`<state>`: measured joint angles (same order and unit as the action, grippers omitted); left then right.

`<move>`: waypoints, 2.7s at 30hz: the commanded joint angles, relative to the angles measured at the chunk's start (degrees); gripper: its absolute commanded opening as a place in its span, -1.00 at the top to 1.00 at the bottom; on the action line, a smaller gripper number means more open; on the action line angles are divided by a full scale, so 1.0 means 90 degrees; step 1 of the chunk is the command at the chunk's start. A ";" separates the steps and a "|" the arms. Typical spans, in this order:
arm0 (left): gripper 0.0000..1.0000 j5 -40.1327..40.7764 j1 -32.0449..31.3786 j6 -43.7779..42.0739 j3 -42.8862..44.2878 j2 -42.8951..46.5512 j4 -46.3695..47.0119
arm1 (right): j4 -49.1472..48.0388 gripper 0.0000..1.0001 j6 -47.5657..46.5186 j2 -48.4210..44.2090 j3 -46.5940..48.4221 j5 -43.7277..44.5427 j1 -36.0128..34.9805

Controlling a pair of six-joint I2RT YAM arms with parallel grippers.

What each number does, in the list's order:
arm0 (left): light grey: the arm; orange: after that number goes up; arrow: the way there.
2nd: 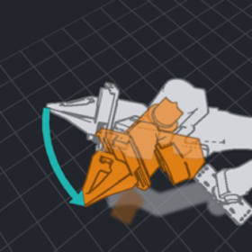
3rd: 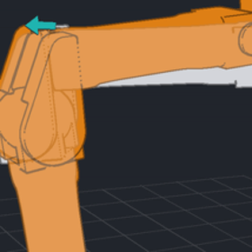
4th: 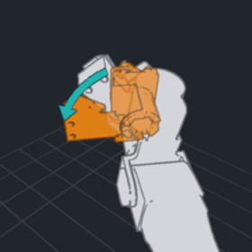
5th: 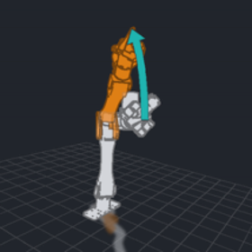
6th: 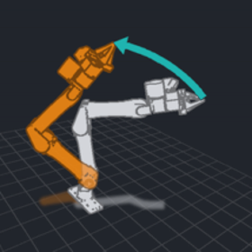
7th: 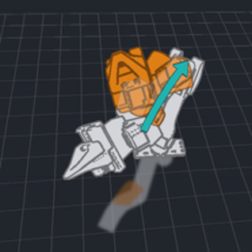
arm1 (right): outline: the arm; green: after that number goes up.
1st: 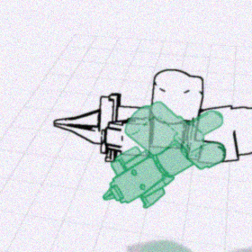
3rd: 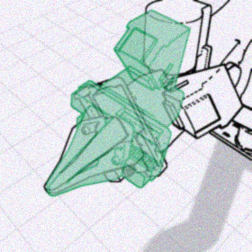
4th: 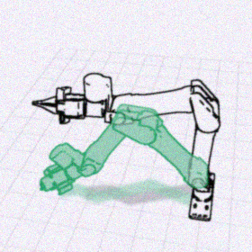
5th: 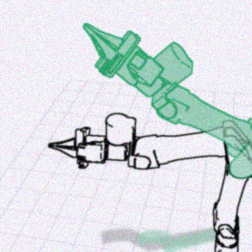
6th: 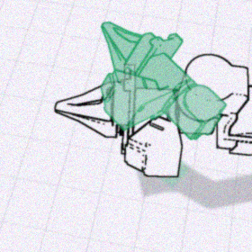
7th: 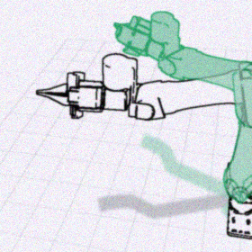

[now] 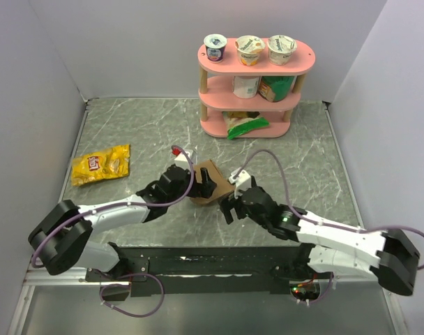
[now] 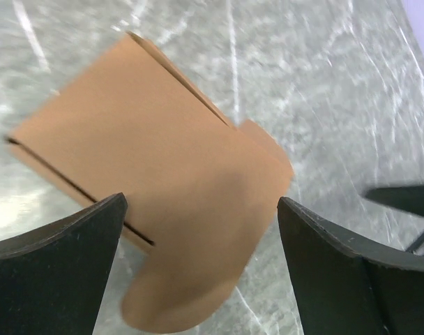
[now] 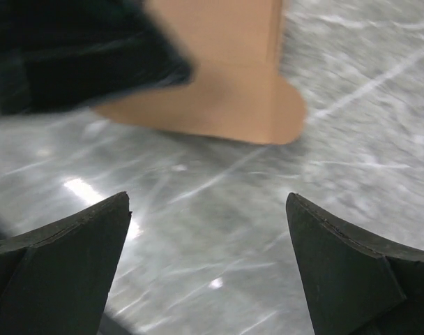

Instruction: Fold the paper box

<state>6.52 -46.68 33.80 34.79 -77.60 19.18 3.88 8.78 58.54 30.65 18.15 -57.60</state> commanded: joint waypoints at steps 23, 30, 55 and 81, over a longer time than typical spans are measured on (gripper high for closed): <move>-0.98 -0.0013 0.1016 0.1010 -0.0603 -0.0108 0.0310 | -0.1514 -0.55 -0.0399 0.3192 0.2024 -0.4341 0.2875; -0.77 0.0008 0.1309 0.0971 -0.0516 -0.0195 0.0642 | -0.1203 -0.29 -0.0370 0.3699 0.2784 -0.4527 0.3168; -0.03 -0.0676 0.1749 0.0512 0.0217 -0.1631 0.0769 | -0.1456 1.00 0.0119 0.5272 0.3567 -0.5269 0.3764; 0.04 -0.0901 0.1758 -0.0084 0.0627 -0.2188 0.0769 | 0.0301 1.00 -0.0799 0.5702 0.4016 -0.3414 0.3042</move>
<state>-1.30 -30.57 35.94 39.64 -94.45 28.62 -0.49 4.36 106.10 67.26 -18.17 -27.38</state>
